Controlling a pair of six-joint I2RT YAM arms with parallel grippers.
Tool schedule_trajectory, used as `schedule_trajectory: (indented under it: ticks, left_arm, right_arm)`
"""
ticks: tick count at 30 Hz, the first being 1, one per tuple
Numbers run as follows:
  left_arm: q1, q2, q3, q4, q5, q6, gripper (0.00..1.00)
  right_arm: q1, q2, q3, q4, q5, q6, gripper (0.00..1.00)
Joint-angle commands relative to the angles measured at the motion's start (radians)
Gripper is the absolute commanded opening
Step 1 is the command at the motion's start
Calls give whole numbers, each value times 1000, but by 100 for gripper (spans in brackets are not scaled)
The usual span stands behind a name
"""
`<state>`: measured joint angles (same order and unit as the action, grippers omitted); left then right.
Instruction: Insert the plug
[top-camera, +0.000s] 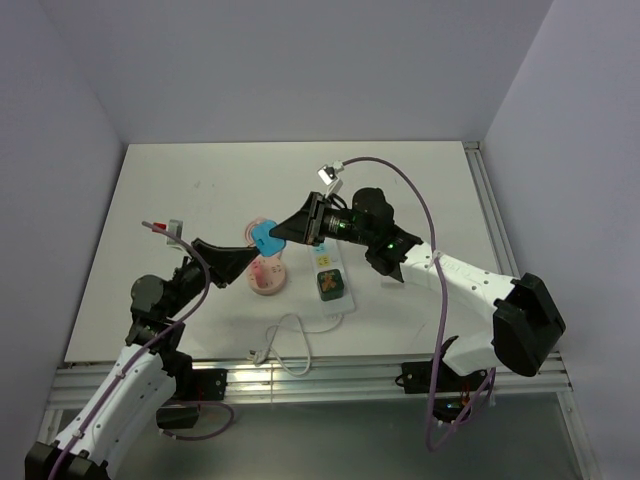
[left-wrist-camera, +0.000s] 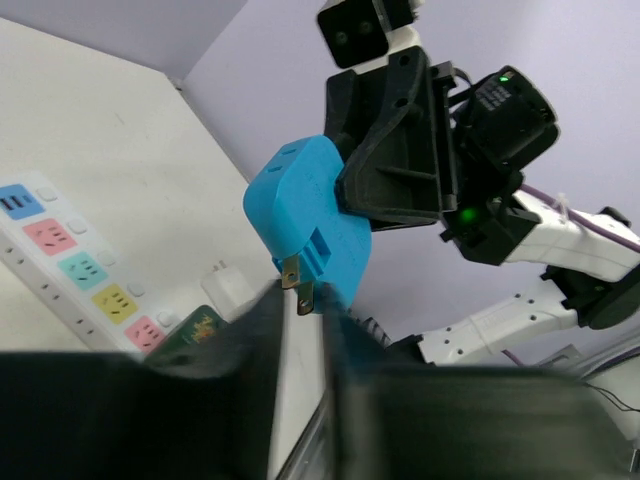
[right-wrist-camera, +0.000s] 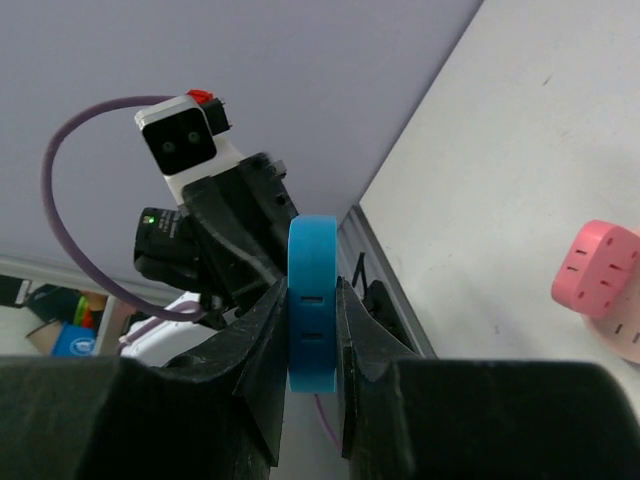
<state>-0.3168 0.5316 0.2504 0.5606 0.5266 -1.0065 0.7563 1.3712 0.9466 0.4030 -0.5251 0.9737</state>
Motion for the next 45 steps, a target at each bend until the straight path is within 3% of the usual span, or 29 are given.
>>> schedule_trajectory:
  ticks: [1,3,9,14,21,29,33,38,45]
  left_arm:
    - [-5,-1,-10,81,47,8,32]
    - [-5,-2,-23,108,49,-7,49]
    - [-4,-30,0,72,46,8,68]
    - [-2,-32,13,76,29,6,69]
    - [1,25,15,154,49,-30,61]
    - [7,67,32,200,70,-67,64]
    - [15,80,41,185,69,-81,71]
    - [31,94,32,232,98,-118,64]
    - [61,131,23,323,148,-168,35]
  right_arm:
    - [-3,-11,-6,105,-79,62,0]
    - [-9,-11,-15,120,-88,69,0]
    - [-14,-17,-22,119,-88,69,0]
    - [-14,-8,-25,148,-108,89,0]
    - [-12,11,-34,178,-130,97,0]
    - [-11,19,-34,166,-135,69,0]
    - [-11,19,-37,165,-136,63,0]
    - [-11,20,-42,175,-142,66,0]
    - [-12,19,-49,194,-150,77,0]
